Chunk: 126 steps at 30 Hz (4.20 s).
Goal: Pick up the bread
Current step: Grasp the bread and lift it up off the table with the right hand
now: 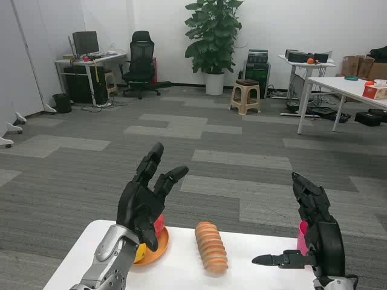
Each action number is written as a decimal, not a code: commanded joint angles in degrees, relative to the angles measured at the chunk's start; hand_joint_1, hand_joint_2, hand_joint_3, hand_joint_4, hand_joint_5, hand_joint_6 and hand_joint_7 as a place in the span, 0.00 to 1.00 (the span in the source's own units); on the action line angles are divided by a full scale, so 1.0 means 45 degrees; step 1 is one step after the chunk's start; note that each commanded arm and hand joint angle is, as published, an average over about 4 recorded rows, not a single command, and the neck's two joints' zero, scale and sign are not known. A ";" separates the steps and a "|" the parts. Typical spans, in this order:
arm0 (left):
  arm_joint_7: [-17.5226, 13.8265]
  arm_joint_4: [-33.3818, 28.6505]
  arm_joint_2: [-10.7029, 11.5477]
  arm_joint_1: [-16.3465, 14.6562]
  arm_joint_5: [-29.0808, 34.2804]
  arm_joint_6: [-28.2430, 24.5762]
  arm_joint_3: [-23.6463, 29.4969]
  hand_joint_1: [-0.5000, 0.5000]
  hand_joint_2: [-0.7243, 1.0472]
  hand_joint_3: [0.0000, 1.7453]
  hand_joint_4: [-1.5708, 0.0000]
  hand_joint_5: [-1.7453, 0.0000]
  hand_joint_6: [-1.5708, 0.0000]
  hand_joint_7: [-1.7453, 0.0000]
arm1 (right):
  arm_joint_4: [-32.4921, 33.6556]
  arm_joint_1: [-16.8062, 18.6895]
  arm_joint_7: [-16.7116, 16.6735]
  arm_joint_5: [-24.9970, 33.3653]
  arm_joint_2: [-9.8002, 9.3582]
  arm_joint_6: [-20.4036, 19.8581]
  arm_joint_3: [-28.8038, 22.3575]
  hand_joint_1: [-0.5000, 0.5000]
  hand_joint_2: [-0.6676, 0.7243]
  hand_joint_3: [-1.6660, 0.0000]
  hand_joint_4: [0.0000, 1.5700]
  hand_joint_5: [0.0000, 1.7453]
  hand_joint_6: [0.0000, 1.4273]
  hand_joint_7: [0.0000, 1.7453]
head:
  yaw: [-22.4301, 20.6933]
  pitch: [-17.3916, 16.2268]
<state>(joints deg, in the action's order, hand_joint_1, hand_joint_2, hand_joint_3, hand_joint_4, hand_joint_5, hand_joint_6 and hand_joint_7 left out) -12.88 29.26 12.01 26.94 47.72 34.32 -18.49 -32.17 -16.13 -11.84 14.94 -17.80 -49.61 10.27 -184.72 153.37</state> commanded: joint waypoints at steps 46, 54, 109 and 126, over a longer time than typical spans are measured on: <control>0.0114 0.3986 0.0709 0.1299 0.0724 0.0479 -0.2742 1.00 0.15 0.05 1.00 0.71 1.00 1.00 | -0.2230 -0.2362 0.1141 0.0151 -0.0801 0.1113 0.3547 0.58 0.31 0.95 0.00 0.11 0.00 0.35 | 0.2940 -0.5877; -0.0008 0.4025 0.0939 0.0874 0.0689 0.0484 -0.2141 1.00 0.15 0.03 1.00 0.71 1.00 1.00 | -0.4037 -0.4242 0.1249 0.0190 -0.0591 0.1465 0.5676 0.47 0.27 0.92 0.00 0.06 0.00 0.36 | 0.3218 -0.5697; -0.0008 0.4001 0.0802 0.0493 0.0704 0.0538 -0.1990 1.00 0.15 0.05 1.00 0.71 1.00 1.00 | -1.1620 -0.9061 0.0604 0.0132 0.2471 0.3311 1.9480 0.04 0.40 0.90 0.00 0.00 0.00 0.32 | 0.3250 -0.5078; -0.0008 0.3918 0.0817 0.0205 0.0724 0.0567 -0.1888 1.00 0.15 0.05 1.00 0.71 1.00 1.00 | -1.1474 -0.8173 0.1830 0.0137 0.2041 0.3213 1.8840 0.04 0.33 0.90 0.00 0.00 0.00 0.32 | 0.2748 -0.5059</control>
<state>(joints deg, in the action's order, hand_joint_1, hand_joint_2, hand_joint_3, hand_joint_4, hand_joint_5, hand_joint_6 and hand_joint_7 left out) -12.95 47.10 15.73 28.59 50.81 36.46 -27.51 -84.38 -55.00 -5.11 15.77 -7.54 -35.04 96.13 -172.15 130.62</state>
